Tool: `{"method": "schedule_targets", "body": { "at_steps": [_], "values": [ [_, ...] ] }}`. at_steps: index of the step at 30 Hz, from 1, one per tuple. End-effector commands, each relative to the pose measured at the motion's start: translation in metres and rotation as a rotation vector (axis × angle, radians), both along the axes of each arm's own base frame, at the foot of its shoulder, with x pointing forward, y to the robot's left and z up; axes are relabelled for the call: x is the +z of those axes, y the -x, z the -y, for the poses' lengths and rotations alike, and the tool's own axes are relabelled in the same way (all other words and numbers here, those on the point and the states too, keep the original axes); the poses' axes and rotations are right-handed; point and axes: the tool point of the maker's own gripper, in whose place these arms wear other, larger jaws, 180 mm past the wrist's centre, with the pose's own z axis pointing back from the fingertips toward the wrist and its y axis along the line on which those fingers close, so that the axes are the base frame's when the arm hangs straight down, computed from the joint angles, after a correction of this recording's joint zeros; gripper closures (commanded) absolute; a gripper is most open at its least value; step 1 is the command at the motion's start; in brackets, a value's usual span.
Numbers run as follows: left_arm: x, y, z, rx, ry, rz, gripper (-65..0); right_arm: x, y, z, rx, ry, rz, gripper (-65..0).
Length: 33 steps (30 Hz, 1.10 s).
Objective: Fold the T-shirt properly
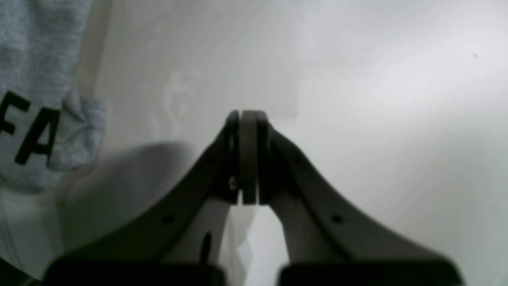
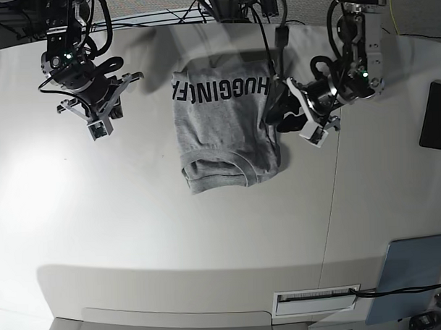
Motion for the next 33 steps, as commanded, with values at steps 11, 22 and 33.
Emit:
{"method": "schedule_targets", "body": {
  "at_steps": [11,22,33],
  "values": [
    [0.004,0.037,-0.033,-0.087,-0.178,0.003,-22.0,0.01,-0.006,0.001,0.011,0.005,0.035,0.0],
    [-0.004,0.094,-0.038,-0.156,-0.226,-0.079,-22.0,0.008,-0.002,0.002,0.008,0.013,0.009,0.0],
    [-0.017,0.135,-0.061,-0.064,-0.219,-0.216,-20.7,0.041,0.039,0.044,-0.088,0.12,0.027,0.0]
  ]
}}
